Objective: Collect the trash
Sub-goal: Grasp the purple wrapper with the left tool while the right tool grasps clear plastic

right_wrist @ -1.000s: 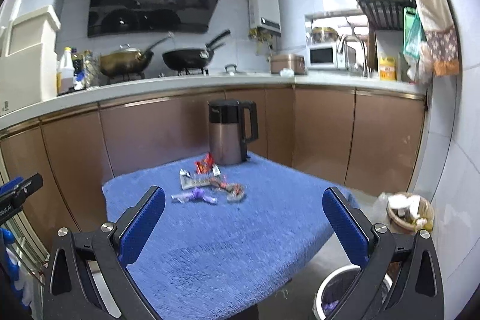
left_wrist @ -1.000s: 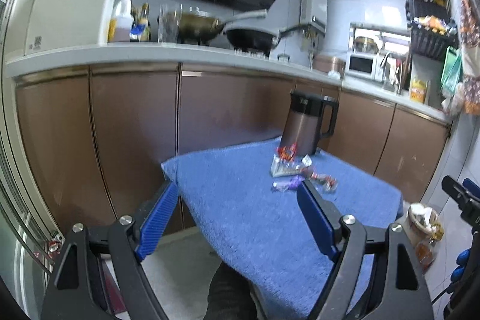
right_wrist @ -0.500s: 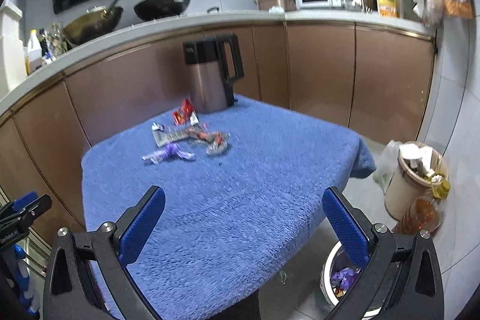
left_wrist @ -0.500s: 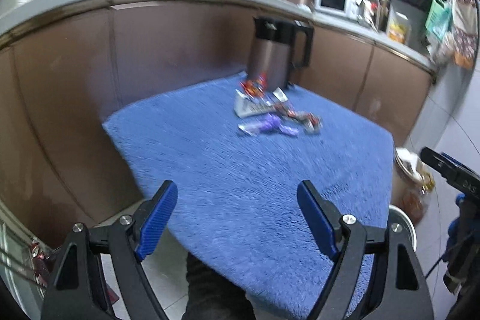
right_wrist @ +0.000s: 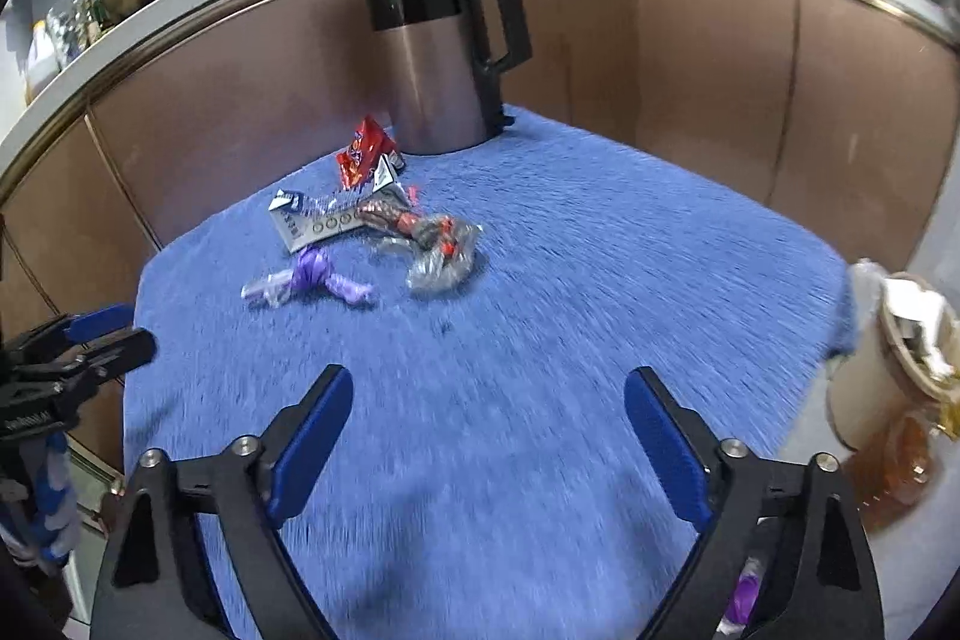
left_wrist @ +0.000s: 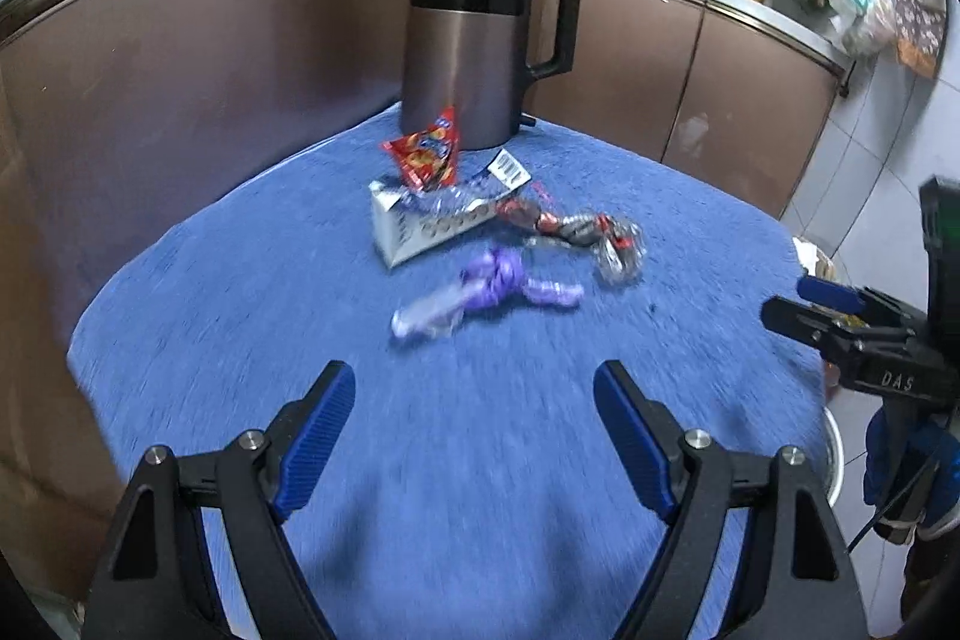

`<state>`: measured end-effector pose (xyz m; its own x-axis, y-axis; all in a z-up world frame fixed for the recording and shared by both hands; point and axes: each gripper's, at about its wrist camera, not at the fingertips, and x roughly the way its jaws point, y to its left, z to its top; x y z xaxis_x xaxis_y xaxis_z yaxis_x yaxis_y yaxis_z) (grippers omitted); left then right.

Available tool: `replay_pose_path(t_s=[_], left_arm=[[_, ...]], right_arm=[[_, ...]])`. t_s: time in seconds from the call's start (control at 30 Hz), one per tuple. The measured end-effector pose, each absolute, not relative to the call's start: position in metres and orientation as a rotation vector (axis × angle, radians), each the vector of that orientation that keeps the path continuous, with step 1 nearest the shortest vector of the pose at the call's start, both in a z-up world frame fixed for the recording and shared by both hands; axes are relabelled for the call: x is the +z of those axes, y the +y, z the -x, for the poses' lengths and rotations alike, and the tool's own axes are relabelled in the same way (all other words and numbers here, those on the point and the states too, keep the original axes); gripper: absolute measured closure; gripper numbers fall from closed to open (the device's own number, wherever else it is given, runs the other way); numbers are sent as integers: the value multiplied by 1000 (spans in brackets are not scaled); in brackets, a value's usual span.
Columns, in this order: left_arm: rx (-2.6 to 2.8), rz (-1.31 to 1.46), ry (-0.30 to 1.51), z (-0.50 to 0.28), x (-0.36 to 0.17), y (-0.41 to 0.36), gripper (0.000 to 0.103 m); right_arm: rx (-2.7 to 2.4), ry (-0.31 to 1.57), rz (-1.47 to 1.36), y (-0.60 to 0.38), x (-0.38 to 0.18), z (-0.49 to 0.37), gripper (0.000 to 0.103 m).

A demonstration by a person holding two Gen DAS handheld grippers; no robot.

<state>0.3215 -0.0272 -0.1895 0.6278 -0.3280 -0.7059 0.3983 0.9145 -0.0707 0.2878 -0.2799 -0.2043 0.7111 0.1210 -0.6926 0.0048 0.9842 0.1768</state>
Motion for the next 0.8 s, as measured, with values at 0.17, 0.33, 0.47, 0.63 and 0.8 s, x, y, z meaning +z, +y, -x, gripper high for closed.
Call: replay_pose_path(t_s=[0.17, 0.33, 0.47, 0.63, 0.8], left_arm=[[-489, -144, 811, -371, -207, -46, 22], [-531, -207, 835, -407, -229, -61, 23], [-556, -212, 873, -426, -247, -63, 33], [-607, -208, 892, -429, -256, -66, 56], [-624, -194, 900, -431, -258, -66, 71]], right_arm=[[111, 799, -213, -281, -215, -345, 17], [151, 828, -202, -275, -227, -391, 20], [175, 851, -203, -272, -238, -421, 26], [187, 893, -212, -267, -255, -440, 40], [208, 894, -181, -258, -262, -443, 58]])
